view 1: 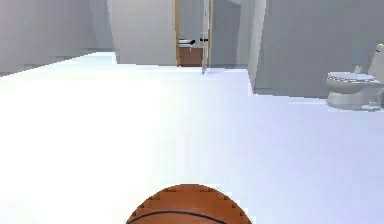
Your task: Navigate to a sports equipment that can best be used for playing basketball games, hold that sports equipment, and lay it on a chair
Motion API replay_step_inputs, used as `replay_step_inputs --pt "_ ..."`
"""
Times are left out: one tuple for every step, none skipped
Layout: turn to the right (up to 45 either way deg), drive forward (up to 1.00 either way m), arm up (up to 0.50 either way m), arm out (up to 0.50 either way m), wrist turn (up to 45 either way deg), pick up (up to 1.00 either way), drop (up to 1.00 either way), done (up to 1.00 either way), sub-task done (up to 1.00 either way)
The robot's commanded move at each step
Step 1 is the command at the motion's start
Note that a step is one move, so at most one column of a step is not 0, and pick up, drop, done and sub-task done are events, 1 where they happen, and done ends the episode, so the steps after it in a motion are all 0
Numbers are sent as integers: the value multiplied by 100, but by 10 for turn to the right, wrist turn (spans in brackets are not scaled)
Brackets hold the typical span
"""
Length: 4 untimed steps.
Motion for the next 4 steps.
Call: replay_step_inputs --pt "0 100 0 0 0 0 0 0 0" --pt "0 100 0 0 0 0 0 0 0" --pt "0 100 0 0 0 0 0 0 0" --pt "0 100 0 0 0 0 0 0 0"
